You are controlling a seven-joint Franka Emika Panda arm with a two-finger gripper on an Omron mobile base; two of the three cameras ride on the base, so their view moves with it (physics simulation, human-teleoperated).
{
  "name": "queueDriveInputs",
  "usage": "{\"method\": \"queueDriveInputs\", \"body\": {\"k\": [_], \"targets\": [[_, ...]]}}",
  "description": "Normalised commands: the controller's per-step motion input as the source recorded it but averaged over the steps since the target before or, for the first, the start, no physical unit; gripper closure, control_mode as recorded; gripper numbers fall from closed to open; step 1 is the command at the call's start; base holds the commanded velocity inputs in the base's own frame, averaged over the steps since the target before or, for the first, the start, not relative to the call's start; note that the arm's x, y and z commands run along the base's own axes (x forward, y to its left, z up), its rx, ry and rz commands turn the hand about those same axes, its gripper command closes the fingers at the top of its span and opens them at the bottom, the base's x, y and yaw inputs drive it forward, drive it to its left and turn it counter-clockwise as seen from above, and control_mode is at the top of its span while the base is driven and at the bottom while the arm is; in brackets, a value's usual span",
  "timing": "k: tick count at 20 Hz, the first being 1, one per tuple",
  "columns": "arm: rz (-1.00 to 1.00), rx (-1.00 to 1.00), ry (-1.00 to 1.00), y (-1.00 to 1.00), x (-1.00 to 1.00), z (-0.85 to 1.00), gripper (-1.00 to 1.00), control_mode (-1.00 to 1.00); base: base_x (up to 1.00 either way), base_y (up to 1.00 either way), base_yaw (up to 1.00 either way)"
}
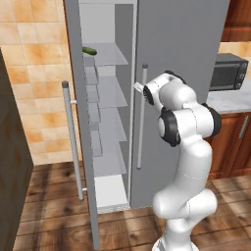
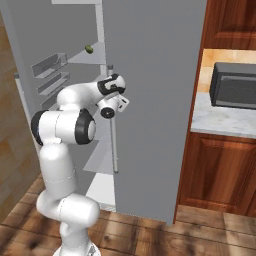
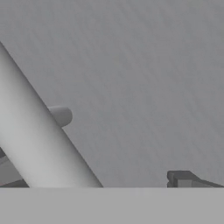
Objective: Pick up the frozen fish from the freezer, place it on any shelf in the fridge, and close the fridge and freezer doors when done.
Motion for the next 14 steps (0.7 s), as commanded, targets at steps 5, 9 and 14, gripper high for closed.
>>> {"method": "queueDriveInputs", "body": {"k": [5, 9, 14], "targets": [[-0.02, 0.0, 0.0, 0.0, 0.35, 0.0, -1.0, -1.0, 0.0, 0.0, 0.0], [0.0, 0.0, 0.0, 0.03, 0.0, 0.01, -1.0, -1.0, 0.0, 0.0, 0.0], [0.0, 0.0, 0.0, 0.04, -0.06, 0.05, -1.0, -1.0, 0.0, 0.0, 0.0]]}}
